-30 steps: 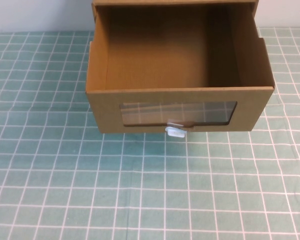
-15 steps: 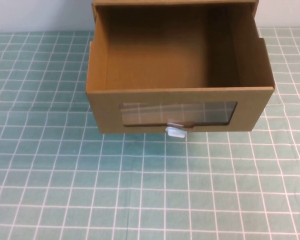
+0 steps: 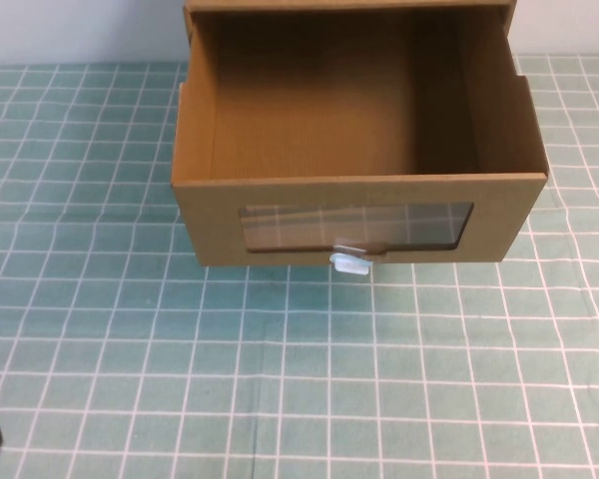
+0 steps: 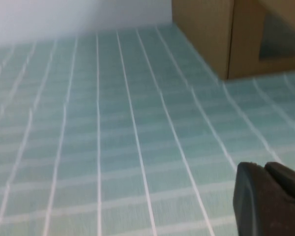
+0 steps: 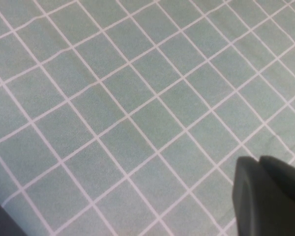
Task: Open the shoe box
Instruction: 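Pull the top drawer of the cardboard box fully open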
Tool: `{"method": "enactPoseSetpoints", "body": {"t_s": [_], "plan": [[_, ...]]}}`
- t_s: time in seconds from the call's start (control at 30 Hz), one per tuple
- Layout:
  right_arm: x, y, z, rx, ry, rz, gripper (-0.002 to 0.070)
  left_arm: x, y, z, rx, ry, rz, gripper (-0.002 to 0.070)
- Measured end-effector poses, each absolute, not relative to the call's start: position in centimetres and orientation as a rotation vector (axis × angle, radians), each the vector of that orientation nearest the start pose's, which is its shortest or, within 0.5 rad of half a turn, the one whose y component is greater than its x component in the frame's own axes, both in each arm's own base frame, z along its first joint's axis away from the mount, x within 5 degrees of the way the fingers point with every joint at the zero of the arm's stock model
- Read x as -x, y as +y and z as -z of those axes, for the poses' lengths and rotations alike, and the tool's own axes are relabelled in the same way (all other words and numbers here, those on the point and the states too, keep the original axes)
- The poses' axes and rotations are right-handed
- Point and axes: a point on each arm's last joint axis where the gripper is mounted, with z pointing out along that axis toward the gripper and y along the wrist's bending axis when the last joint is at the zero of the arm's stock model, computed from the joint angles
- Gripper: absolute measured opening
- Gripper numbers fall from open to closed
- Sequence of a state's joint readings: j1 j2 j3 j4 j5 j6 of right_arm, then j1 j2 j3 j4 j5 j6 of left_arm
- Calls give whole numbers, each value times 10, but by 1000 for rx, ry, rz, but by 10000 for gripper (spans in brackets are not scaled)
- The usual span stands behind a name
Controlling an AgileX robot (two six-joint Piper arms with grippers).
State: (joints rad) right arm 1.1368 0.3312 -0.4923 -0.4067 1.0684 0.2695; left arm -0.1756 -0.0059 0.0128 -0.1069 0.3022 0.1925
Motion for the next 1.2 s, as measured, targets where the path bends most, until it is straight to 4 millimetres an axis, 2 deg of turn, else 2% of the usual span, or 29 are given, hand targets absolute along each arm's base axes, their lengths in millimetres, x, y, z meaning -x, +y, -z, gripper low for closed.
{"method": "enactPoseSetpoints", "body": {"t_s": [0.07, 0.9, 1.1, 1.2], "plan": [[-47, 26, -274, 1026, 2061, -200, -14, -52, -12, -174, -270, 1830, 90, -5], [-46, 25, -274, 1014, 2057, -205, -13, -52, -12, -174, -269, 1835, 88, -5], [-42, 5, -278, 811, 2052, -181, -13, -52, -12, -174, -269, 1835, 88, -5], [-39, -6, -287, 626, 1952, -143, -13, -52, -12, -174, -269, 1835, 88, -5]]}}
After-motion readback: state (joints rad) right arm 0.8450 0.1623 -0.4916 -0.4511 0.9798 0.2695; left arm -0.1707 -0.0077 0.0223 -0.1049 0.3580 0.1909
